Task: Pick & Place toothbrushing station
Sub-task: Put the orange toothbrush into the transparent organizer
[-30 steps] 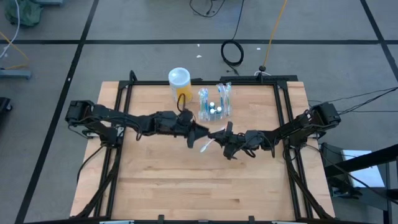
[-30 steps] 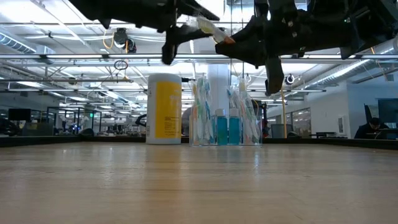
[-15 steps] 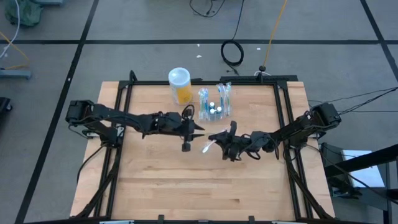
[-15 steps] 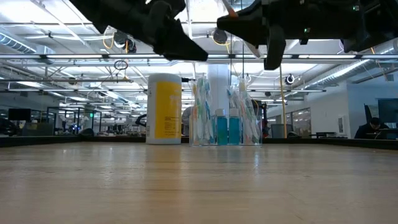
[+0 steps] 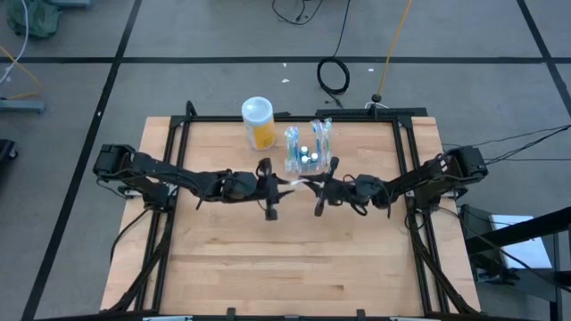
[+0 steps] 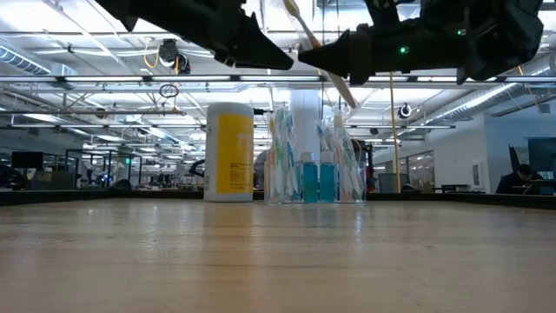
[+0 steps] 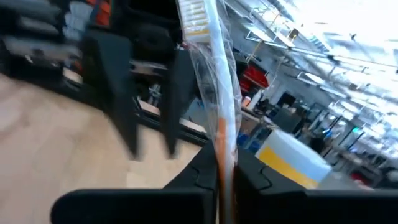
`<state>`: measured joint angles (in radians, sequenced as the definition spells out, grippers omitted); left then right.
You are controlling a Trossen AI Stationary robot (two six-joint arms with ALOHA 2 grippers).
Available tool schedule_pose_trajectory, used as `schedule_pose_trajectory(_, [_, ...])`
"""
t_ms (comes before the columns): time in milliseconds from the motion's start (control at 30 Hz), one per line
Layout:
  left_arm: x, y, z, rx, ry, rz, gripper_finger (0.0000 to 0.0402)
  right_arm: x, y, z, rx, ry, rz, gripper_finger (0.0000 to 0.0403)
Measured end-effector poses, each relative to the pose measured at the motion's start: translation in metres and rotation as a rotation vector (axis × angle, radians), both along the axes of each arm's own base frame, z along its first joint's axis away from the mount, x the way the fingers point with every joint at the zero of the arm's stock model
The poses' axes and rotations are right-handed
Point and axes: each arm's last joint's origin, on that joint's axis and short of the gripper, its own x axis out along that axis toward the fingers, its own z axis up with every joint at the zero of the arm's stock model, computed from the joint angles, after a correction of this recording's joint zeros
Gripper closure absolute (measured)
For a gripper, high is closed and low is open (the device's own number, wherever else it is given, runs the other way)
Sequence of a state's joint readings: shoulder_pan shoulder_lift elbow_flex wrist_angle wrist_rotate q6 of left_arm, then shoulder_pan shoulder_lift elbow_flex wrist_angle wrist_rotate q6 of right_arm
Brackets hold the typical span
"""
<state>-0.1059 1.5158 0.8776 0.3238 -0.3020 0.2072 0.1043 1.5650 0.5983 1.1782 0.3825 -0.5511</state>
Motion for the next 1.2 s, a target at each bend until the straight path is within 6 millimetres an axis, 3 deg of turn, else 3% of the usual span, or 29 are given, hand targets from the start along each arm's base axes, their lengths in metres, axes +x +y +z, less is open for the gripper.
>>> schedule_pose_trajectory(100, [0.000,0.003,0.002,0.008,-0.024,0.049,0.0302,0.001,-0.004,0.000,0.060,-0.016,0.080,0.0396])
schedule_pose_trajectory(267, [0.003,0.001,0.008,-0.005,-0.087,-0.037,0.0281,0.002,-0.010,0.000,0.149,-0.032,0.243,0.0387])
schedule_pose_trajectory(467, [0.004,-0.001,0.014,-0.005,-0.149,-0.066,0.0228,0.003,-0.019,-0.003,0.226,-0.020,0.224,0.0396])
schedule_pose_trajectory(567, [0.004,0.002,0.015,0.002,-0.159,-0.066,0.0204,0.003,-0.019,-0.002,0.235,-0.017,0.298,0.0395])
schedule_pose_trajectory(733, [0.006,0.005,0.023,-0.040,-0.241,-0.185,0.0189,0.003,-0.019,-0.002,0.231,-0.013,0.332,0.0387])
schedule_pose_trajectory(900, [0.006,0.003,0.025,-0.047,-0.264,-0.219,0.0203,0.003,-0.019,-0.002,0.228,-0.013,0.331,0.0396])
schedule_pose_trajectory(1200, [0.006,0.007,0.025,-0.047,-0.262,-0.204,0.0287,0.003,-0.019,-0.002,0.226,-0.014,0.331,0.0367])
